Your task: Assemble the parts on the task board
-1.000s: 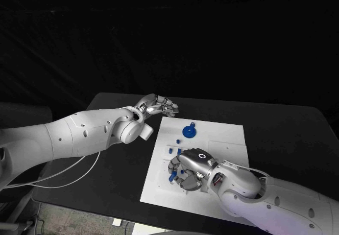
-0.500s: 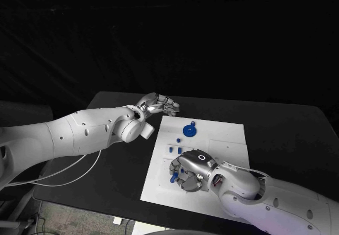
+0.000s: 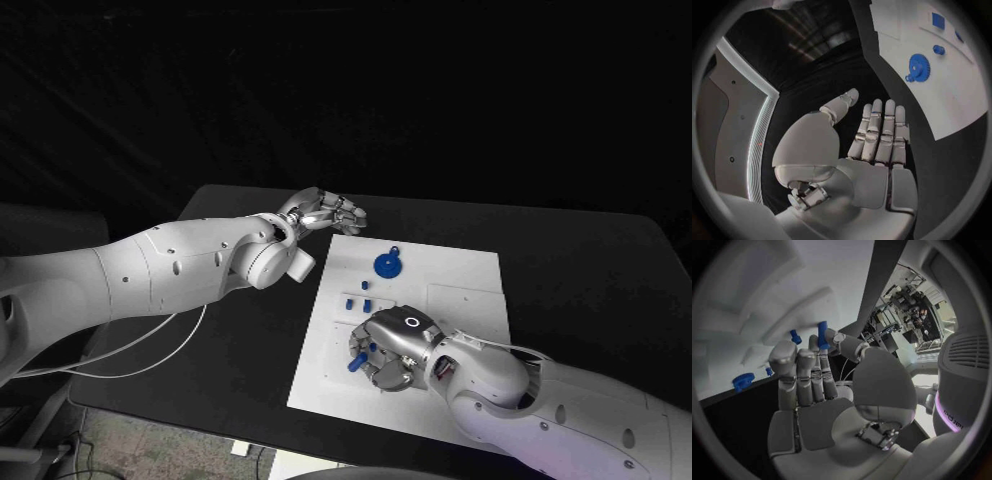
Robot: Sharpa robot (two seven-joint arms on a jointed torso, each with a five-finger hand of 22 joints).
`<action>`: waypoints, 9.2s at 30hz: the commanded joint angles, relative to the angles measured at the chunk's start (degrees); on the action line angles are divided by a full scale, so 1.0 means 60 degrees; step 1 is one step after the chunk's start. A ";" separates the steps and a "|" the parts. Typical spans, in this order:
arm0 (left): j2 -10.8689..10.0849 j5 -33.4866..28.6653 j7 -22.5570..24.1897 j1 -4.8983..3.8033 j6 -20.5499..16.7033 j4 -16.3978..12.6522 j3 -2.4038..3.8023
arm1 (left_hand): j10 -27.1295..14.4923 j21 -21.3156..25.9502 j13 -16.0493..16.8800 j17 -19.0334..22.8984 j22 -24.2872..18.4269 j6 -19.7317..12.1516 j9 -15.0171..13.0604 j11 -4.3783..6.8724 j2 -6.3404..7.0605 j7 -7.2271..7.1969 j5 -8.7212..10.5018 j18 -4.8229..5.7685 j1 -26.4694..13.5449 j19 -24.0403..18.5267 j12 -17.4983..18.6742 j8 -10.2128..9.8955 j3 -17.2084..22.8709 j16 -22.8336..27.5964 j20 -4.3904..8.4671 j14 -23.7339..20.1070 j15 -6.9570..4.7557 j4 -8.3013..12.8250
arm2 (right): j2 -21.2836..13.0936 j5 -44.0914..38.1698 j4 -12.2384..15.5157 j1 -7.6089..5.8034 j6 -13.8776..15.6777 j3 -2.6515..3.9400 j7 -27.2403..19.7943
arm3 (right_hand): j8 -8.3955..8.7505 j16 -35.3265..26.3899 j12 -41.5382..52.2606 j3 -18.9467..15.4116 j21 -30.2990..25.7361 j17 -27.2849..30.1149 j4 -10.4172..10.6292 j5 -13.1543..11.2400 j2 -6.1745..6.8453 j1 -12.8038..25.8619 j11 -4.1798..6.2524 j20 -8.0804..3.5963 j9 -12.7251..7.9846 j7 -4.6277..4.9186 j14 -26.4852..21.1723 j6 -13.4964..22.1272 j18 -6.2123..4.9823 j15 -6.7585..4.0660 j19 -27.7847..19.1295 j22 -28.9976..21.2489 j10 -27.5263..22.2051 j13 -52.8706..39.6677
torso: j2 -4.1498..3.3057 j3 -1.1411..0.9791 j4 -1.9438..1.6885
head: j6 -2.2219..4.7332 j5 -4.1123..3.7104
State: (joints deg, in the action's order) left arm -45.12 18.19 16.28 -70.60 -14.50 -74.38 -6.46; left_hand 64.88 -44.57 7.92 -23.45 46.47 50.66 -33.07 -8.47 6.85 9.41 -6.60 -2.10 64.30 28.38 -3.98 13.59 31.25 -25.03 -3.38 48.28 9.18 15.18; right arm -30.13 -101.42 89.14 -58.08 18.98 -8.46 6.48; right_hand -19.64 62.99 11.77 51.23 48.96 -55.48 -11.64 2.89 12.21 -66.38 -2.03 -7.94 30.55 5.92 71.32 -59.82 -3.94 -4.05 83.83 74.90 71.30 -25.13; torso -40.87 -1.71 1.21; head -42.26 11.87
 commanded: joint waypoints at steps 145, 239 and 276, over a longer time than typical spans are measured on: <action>0.0210 -0.0196 0.0237 0.0443 0.0449 0.0632 -0.0255 | 0.0091 0.0106 -0.0062 -0.0128 -0.0041 -0.0105 0.0079 0.0043 -0.0038 0.0021 0.0066 -0.0092 -0.0248 0.0164 -0.0040 0.0057 -0.0126 0.0091 0.0022 0.0090 -0.0033 -0.0027 | -0.3514 0.7366 0.1119 -0.1801 -0.4207 -0.0614 0.4262 | 0.0824 0.1388 0.8613 -0.3408 0.0820 -0.1926 0.1237 -0.0014 -0.1029 0.4394 0.0339 0.0098 0.1213 0.0086 0.0535 0.1064 -0.1843 -0.0347 0.0092 0.0203 -0.1251 -0.6930 | 0.0736 0.0059 0.0347 | -0.0482 -0.1243; 0.0152 -0.0196 0.0178 0.0442 0.0642 0.0579 -0.0257 | 0.0071 0.0138 -0.0091 -0.0164 -0.0042 -0.0127 0.0105 0.0032 -0.0058 0.0028 0.0080 -0.0084 -0.0277 0.0154 -0.0026 0.0067 -0.0139 0.0140 0.0021 0.0071 -0.0026 -0.0059 | -0.1490 0.8294 0.0342 -0.1378 -0.3220 -0.0635 0.4194 | 0.0865 0.1157 0.8499 -0.2551 0.0957 -0.2070 0.0904 -0.0015 -0.1196 0.4556 0.0460 0.0291 0.1156 -0.0044 0.0622 0.0453 -0.1843 -0.0447 0.0057 0.0152 -0.1057 -0.6847 | 0.0701 0.0061 0.0357 | -0.0525 -0.0835; 0.0141 -0.0196 0.0157 0.0442 0.0639 0.0600 -0.0257 | 0.0066 0.0145 -0.0100 -0.0177 -0.0040 -0.0139 0.0114 0.0029 -0.0054 0.0031 0.0082 -0.0083 -0.0285 0.0153 -0.0023 0.0067 -0.0144 0.0153 0.0021 0.0069 -0.0025 -0.0068 | -0.1494 0.8156 0.0364 -0.1308 -0.3289 -0.0647 0.4021 | 0.1050 0.0963 0.8424 -0.5007 0.0960 -0.2155 -0.0771 -0.0010 -0.1403 0.6030 0.0484 0.0016 0.1167 -0.0062 0.0489 0.0565 -0.1843 -0.0484 -0.0300 0.0141 -0.1263 -0.6912 | 0.0701 0.0059 0.0365 | -0.0585 -0.0764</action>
State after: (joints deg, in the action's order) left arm -44.36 17.27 16.86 -67.92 -11.34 -70.70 -8.03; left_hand 65.09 -43.91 7.38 -24.41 46.28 50.31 -32.47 -8.27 6.48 9.47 -6.37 -1.73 63.32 28.99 -3.99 13.81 30.68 -24.36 -3.18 48.48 8.98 14.84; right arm -39.09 -51.99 91.26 -66.16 -0.20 -12.23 31.52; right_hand -13.41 69.10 62.69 21.23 54.74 -68.35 -16.03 3.06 3.76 -30.63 1.03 -7.56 37.65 5.56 74.58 -56.89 -6.84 -6.75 82.37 74.91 64.07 -66.54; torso -36.67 -1.36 3.37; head -45.75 7.25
